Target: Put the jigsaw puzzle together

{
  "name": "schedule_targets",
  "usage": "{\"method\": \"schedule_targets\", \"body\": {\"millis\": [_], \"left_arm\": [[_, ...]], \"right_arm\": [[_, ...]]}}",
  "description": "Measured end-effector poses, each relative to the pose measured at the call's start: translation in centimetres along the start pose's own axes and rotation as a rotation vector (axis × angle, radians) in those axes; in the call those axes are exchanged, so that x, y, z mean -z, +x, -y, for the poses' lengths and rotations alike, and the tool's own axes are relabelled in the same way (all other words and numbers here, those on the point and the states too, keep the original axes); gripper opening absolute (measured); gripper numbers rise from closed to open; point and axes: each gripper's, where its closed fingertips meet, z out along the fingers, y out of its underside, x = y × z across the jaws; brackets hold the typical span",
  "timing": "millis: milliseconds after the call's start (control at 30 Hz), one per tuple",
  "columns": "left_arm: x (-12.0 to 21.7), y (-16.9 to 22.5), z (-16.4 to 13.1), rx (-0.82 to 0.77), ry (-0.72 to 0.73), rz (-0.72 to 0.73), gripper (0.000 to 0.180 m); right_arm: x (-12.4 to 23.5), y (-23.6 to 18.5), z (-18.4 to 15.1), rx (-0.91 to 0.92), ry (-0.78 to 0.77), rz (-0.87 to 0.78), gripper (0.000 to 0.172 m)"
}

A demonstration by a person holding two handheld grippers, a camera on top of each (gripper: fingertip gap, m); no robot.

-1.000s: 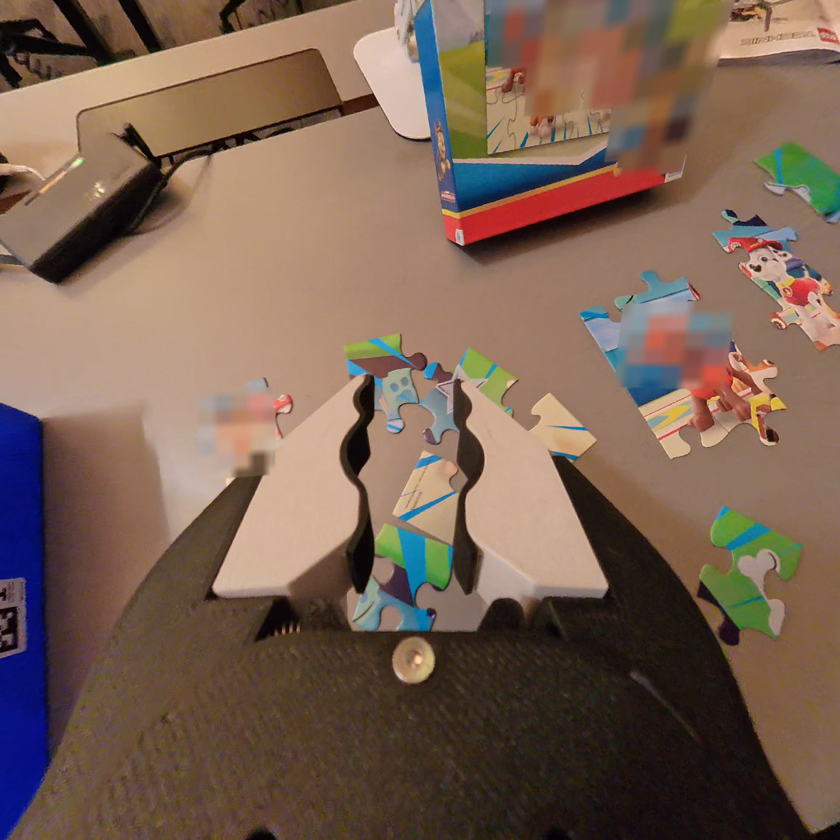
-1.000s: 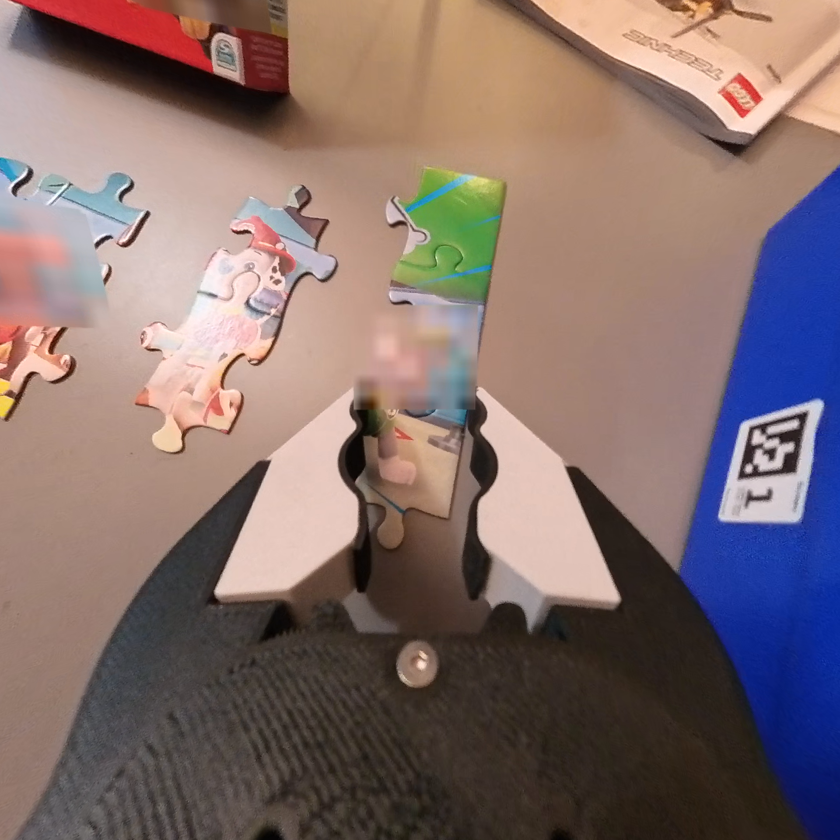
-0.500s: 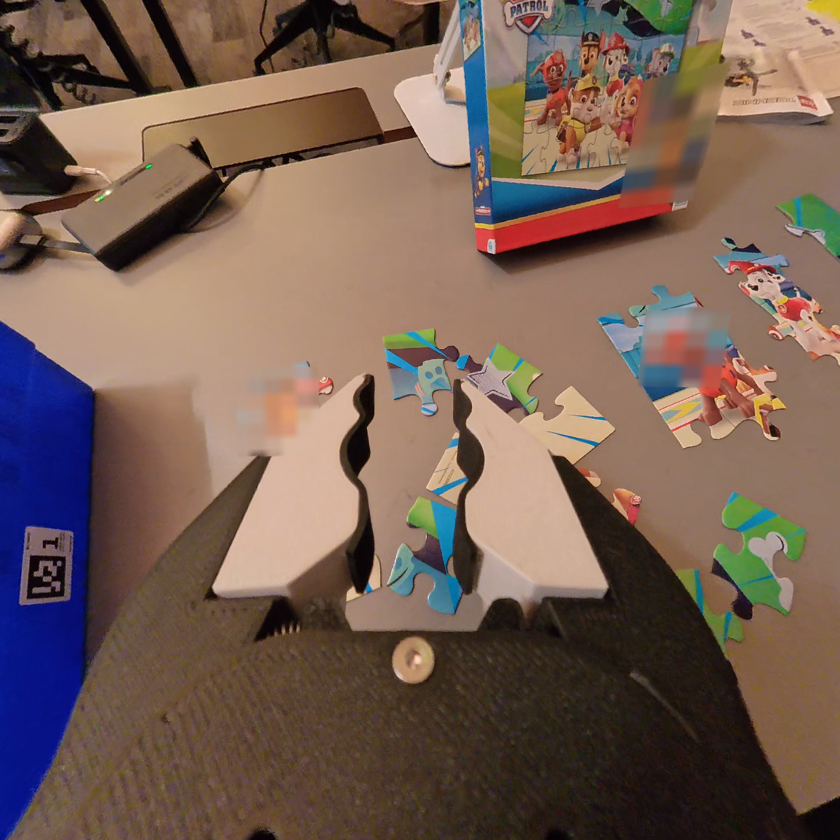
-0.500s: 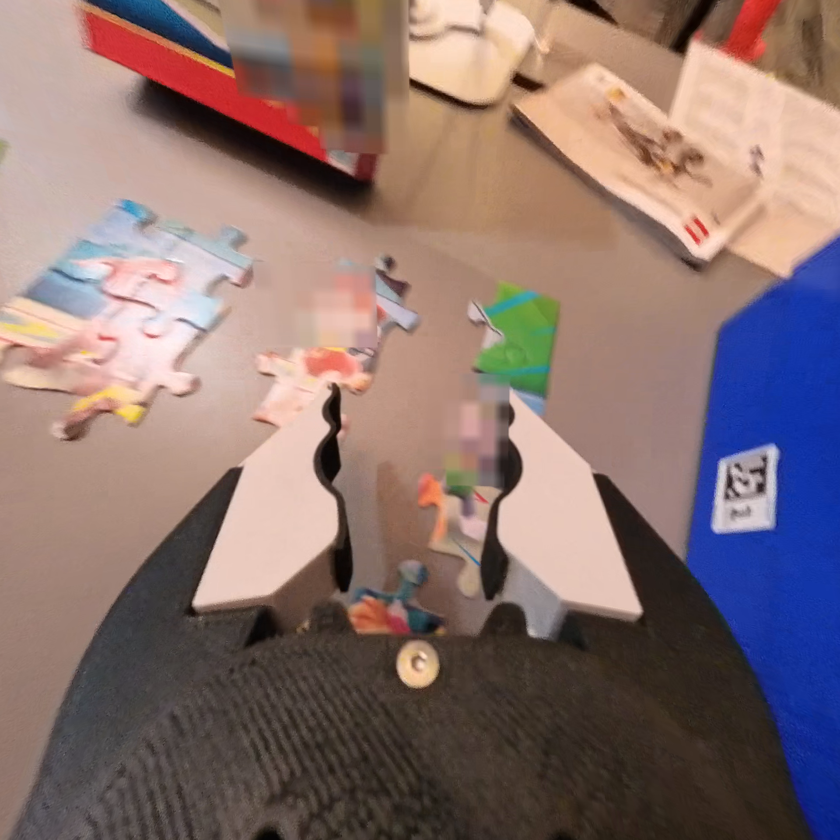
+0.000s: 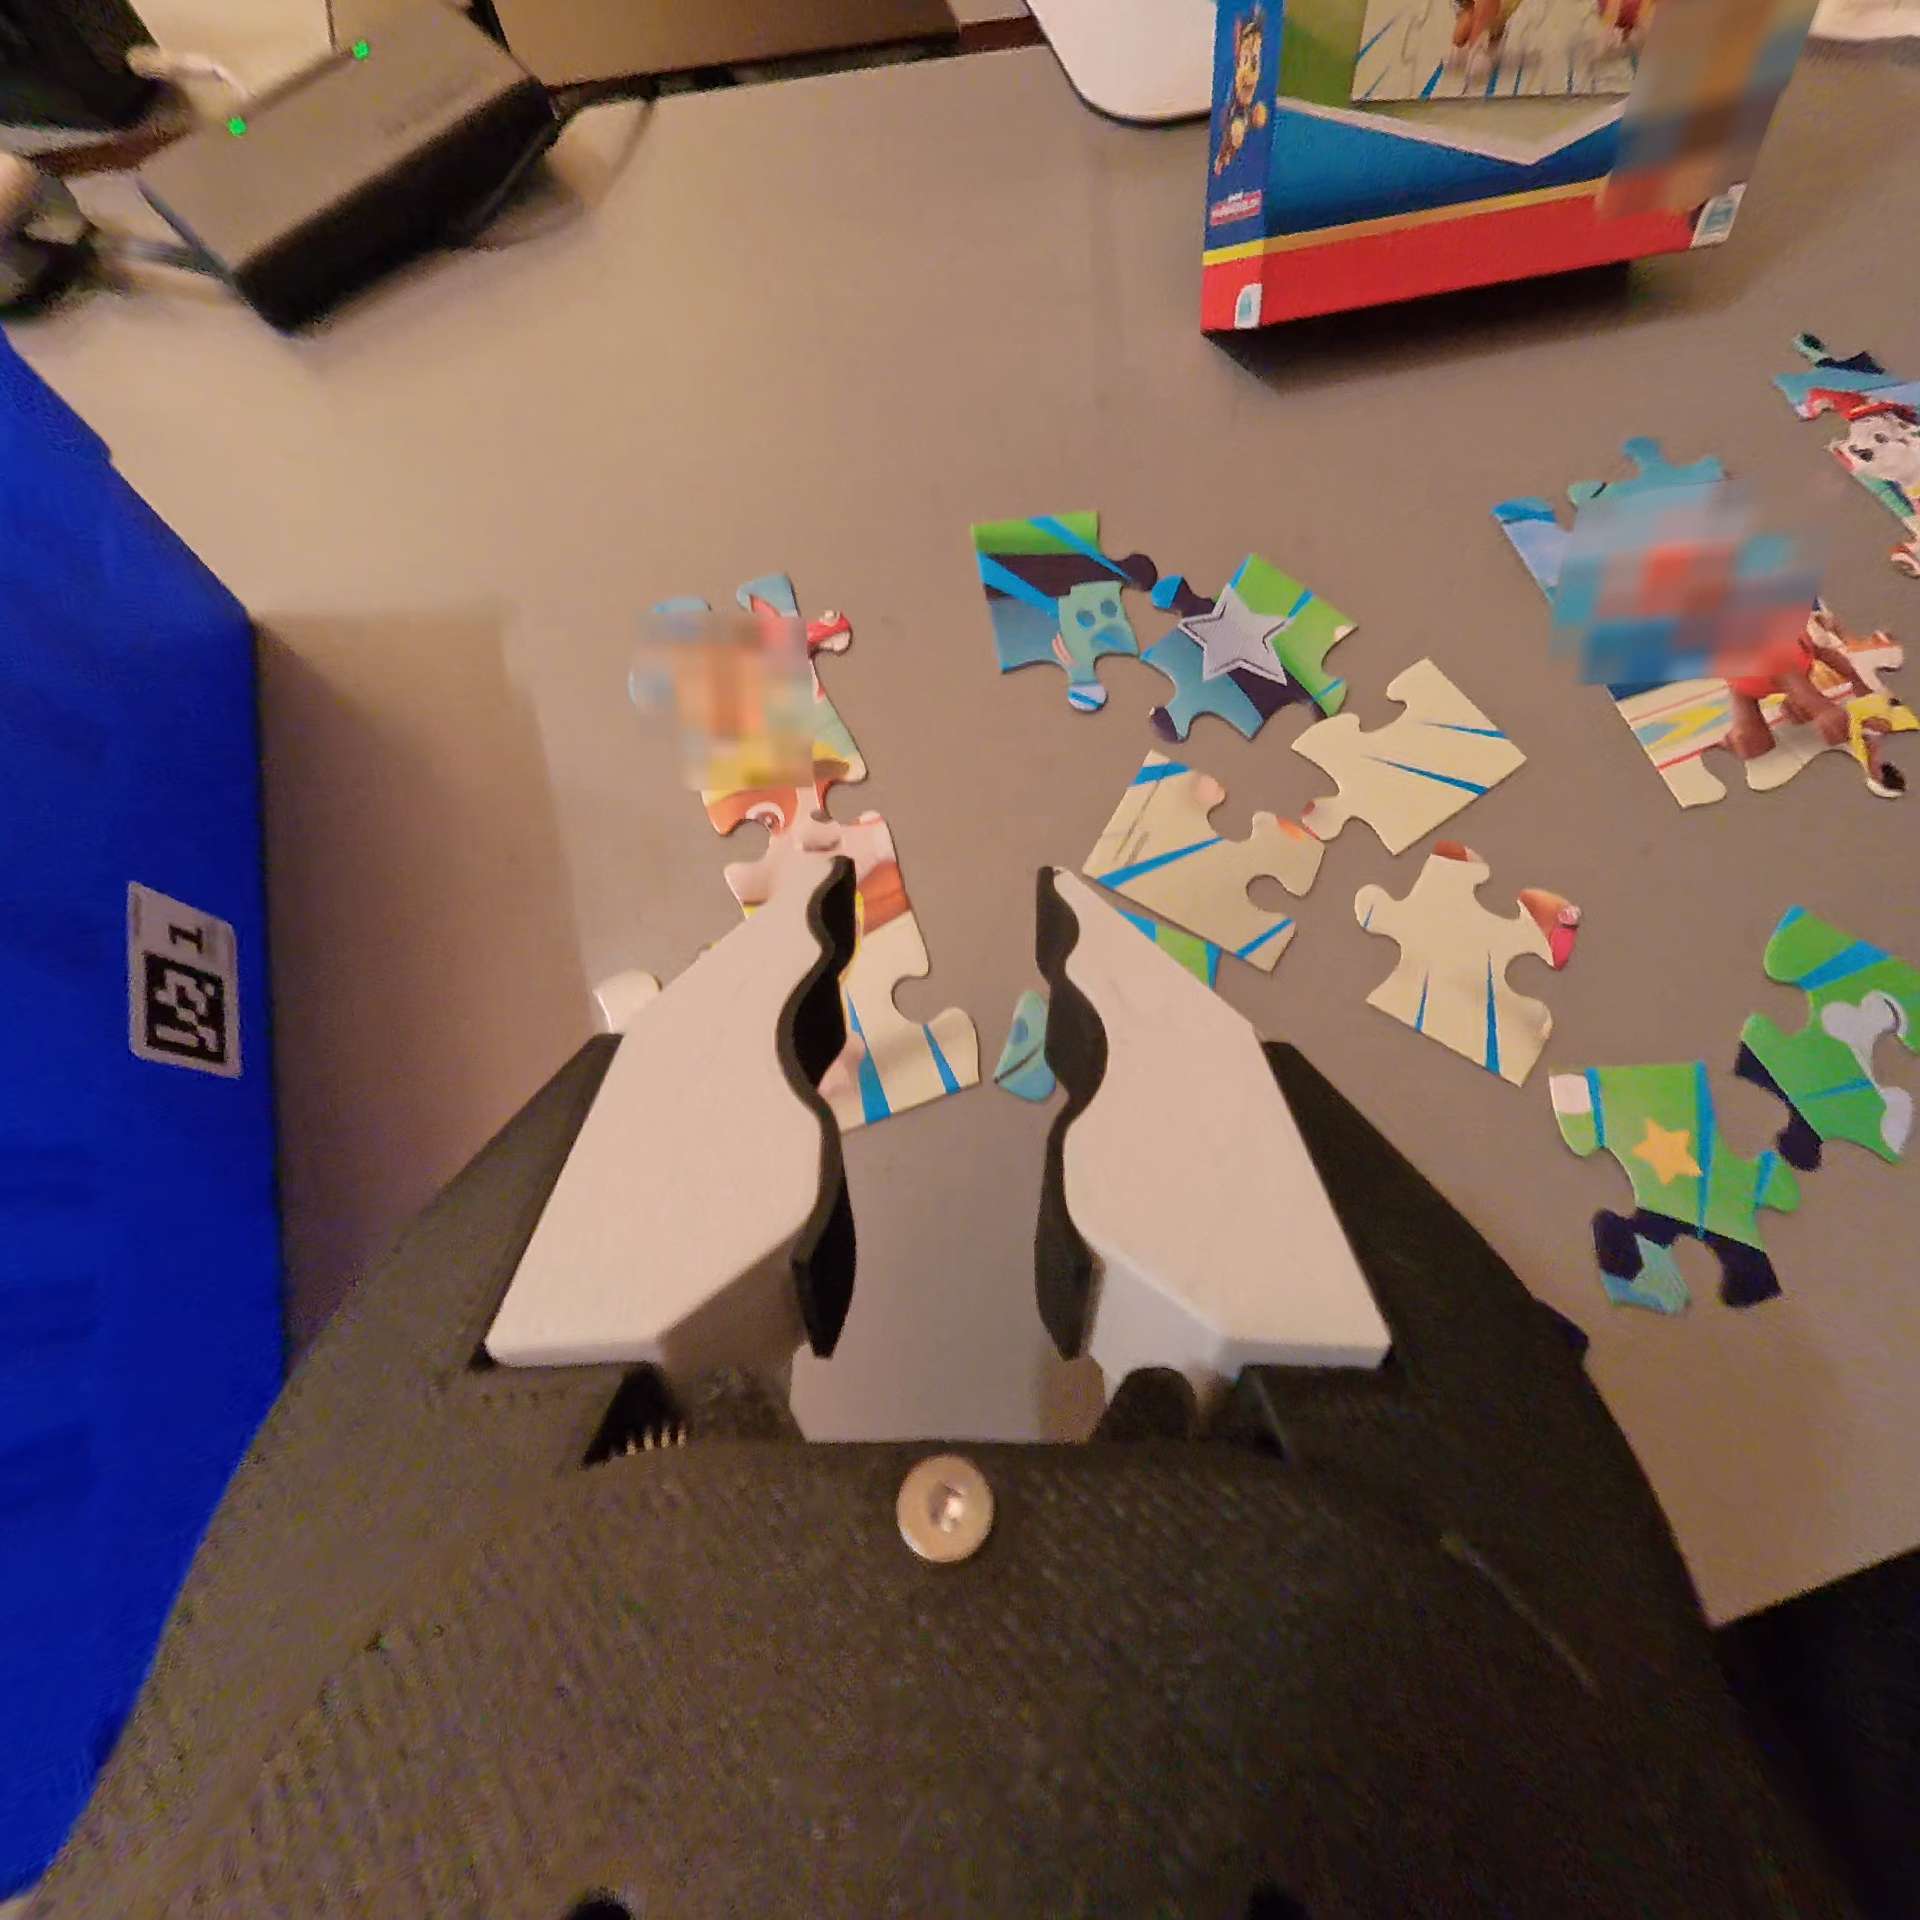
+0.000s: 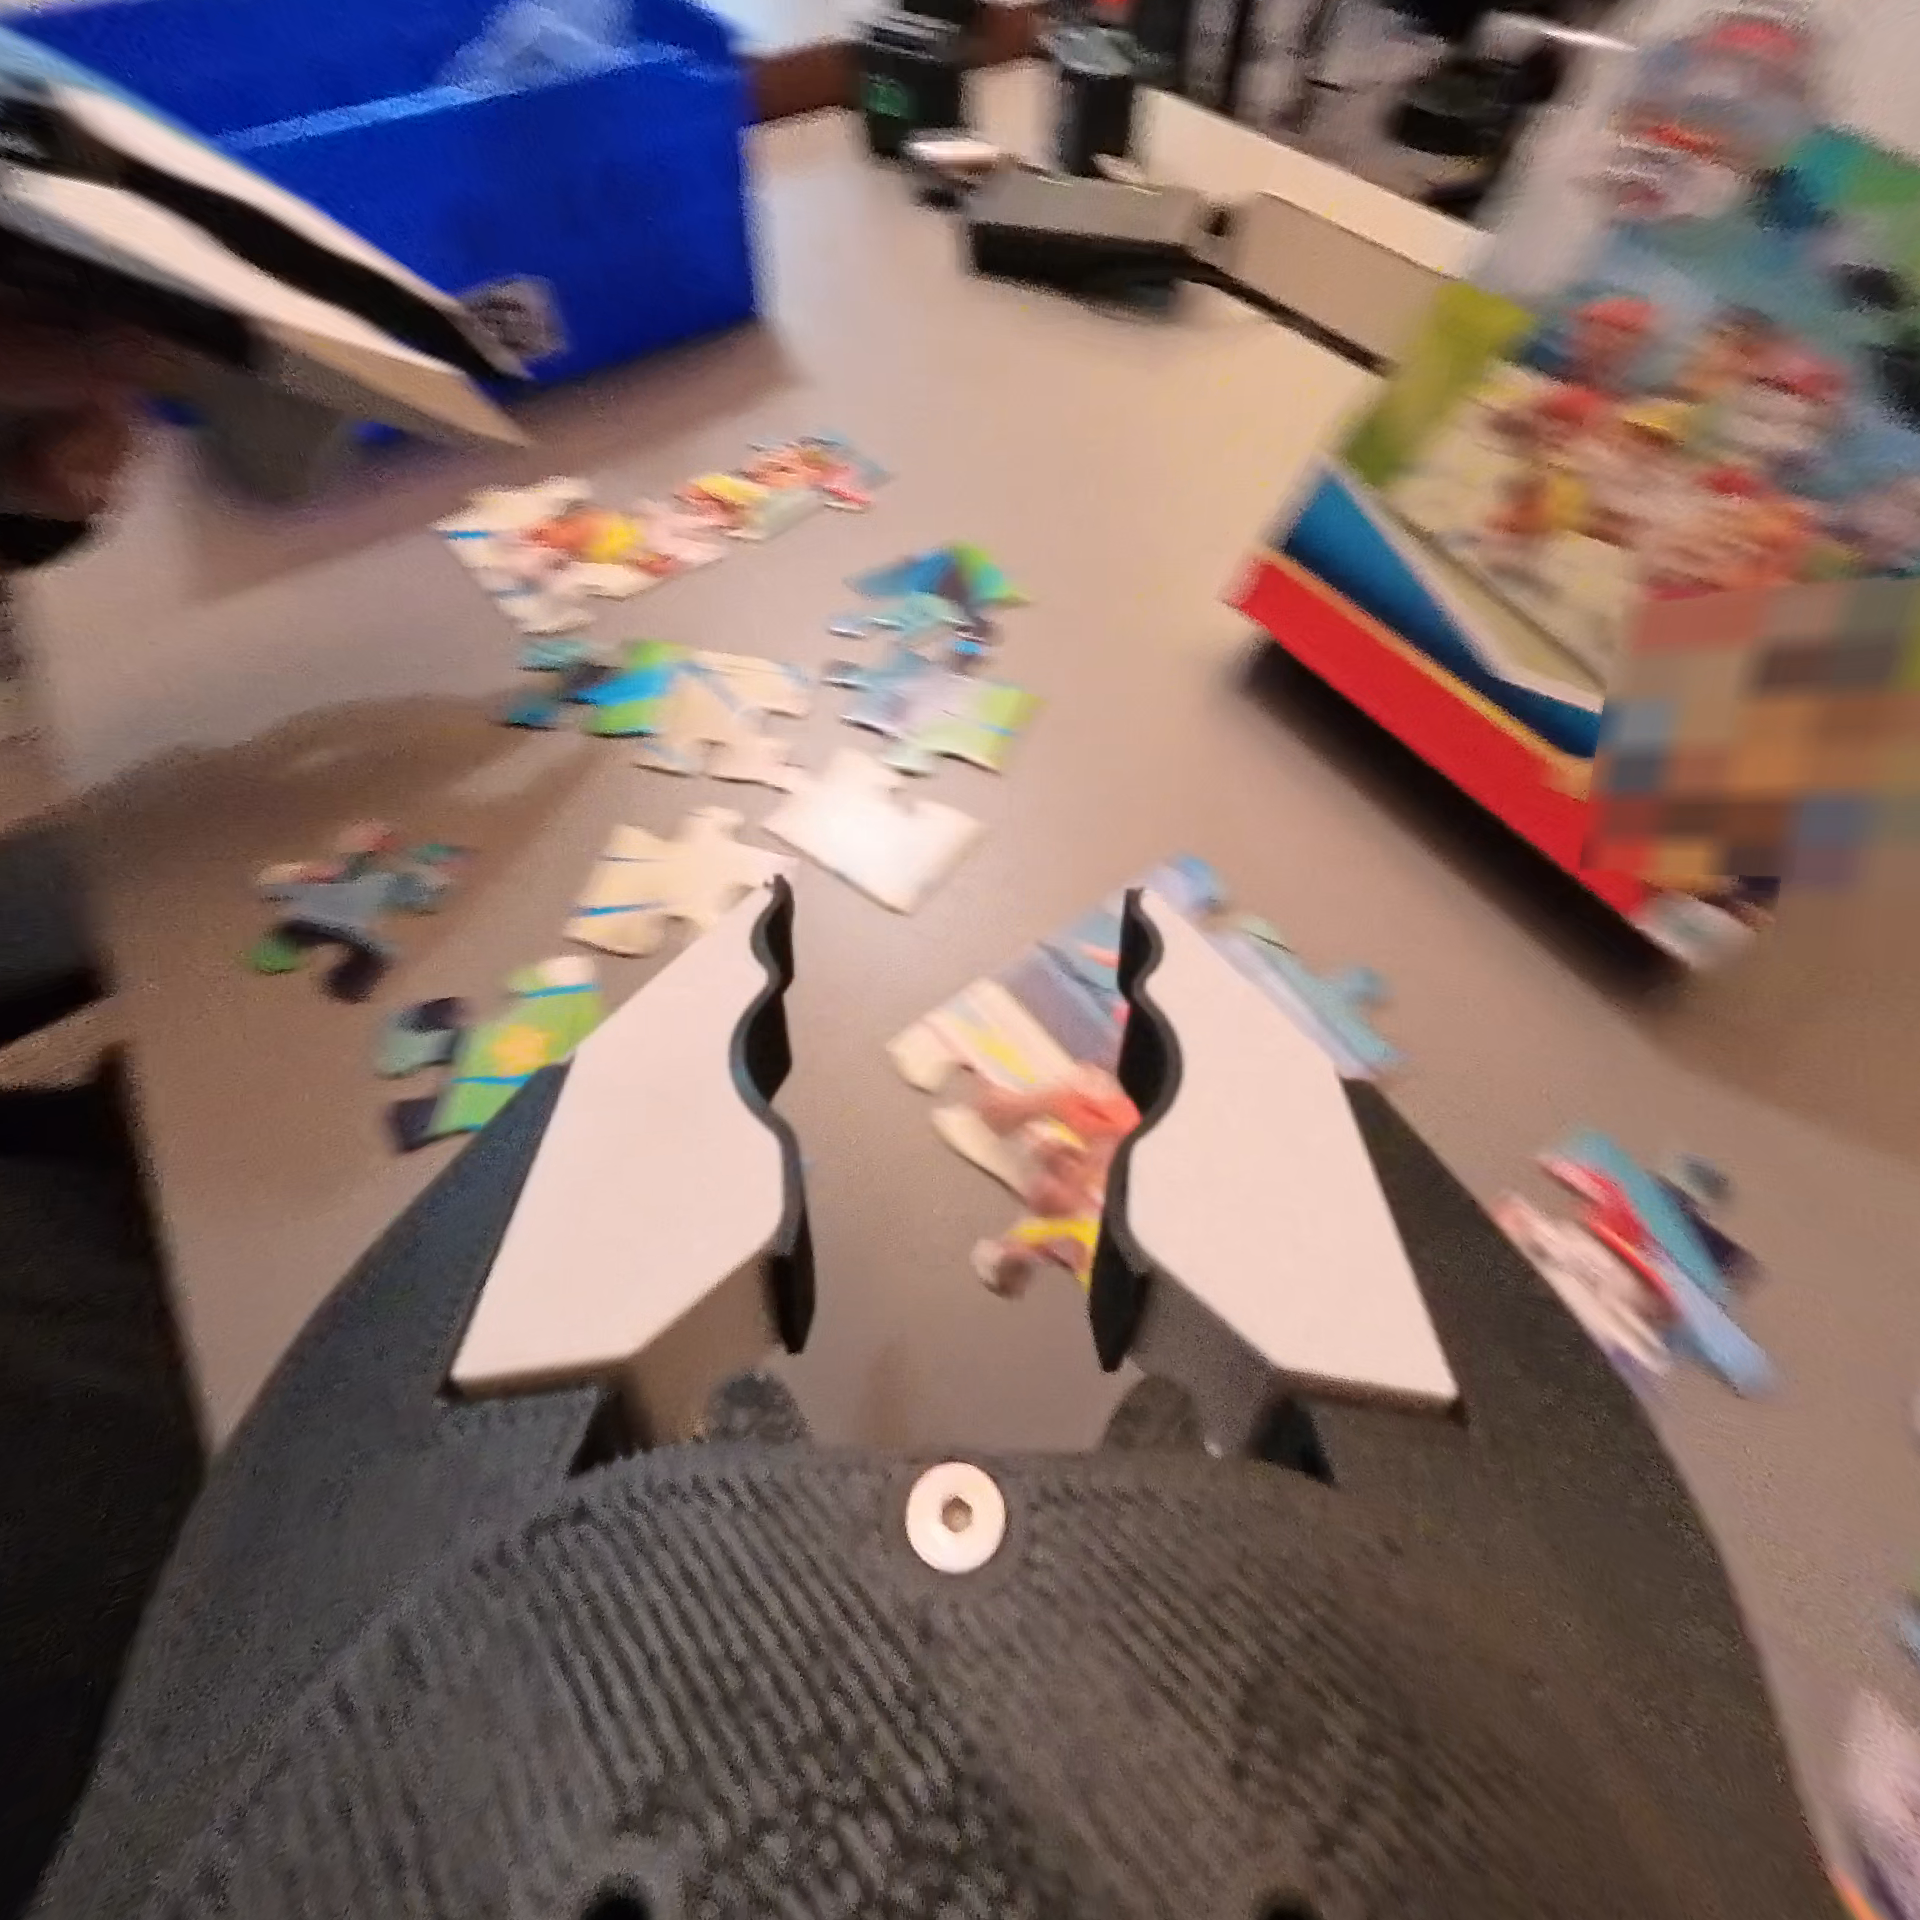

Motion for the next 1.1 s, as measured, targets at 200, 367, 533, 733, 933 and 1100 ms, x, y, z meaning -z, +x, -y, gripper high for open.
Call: {"method": "schedule_targets", "body": {"millis": [200,367,533,733,933,1100], "left_arm": [[1.0,2.1,-1.1,0.016,0.047,-0.162,0.034],[1.5,2.4,-2.1,-0.014,0.059,-0.16,0.034],[2.3,2.5,-2.9,0.014,0.079,-0.185,0.034],[3.7,1.9,-3.7,0.046,0.103,-0.167,0.034],[4.3,1.9,-3.9,0.066,0.12,-0.165,0.034],[4.5,2.7,-3.6,0.039,0.124,-0.163,0.034]], "right_arm": [[-5.3,-11.3,-2.4,0.34,-0.168,0.356,0.066],[-7.2,-17.2,-4.4,0.499,-0.284,0.605,0.073],[-8.8,-18.3,-5.3,0.579,-0.382,0.693,0.076],[-8.8,-18.3,-5.4,0.606,-0.397,0.716,0.056],[-8.3,-18.3,-5.6,0.566,-0.382,0.679,0.041],[-7.5,-18.3,-5.3,0.567,-0.343,0.665,0.0]]}}
